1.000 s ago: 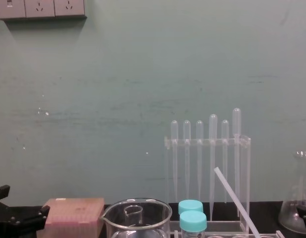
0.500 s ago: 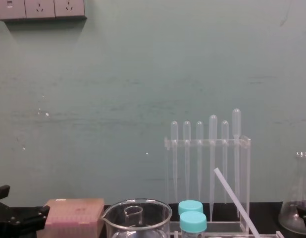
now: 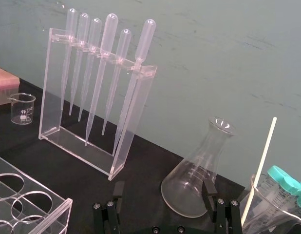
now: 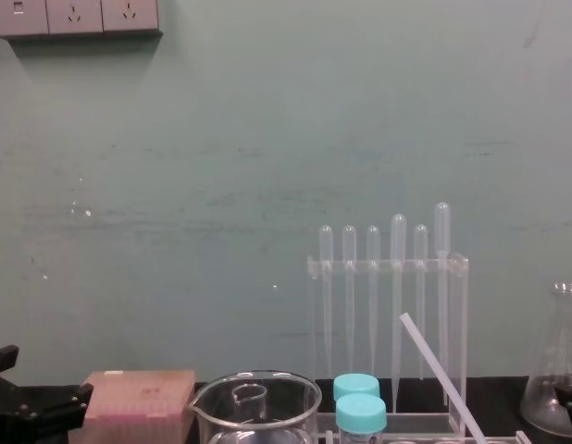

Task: Pick up the stirring rod with one hand, then place it down.

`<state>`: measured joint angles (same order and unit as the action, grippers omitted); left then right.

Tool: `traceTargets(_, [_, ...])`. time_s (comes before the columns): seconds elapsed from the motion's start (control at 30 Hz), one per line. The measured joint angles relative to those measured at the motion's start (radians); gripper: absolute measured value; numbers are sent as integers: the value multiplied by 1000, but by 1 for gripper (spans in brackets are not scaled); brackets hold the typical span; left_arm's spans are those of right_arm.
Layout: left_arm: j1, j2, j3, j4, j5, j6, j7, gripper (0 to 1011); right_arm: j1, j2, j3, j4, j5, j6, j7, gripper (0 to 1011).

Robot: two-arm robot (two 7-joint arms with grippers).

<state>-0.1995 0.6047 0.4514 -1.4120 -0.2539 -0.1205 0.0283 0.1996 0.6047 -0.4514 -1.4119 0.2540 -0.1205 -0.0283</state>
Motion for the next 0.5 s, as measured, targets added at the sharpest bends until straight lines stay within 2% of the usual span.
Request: traceTargets(0.5, [0,0,0,0,0,0,0,1000,0,0,0,0,0,0,0,1003])
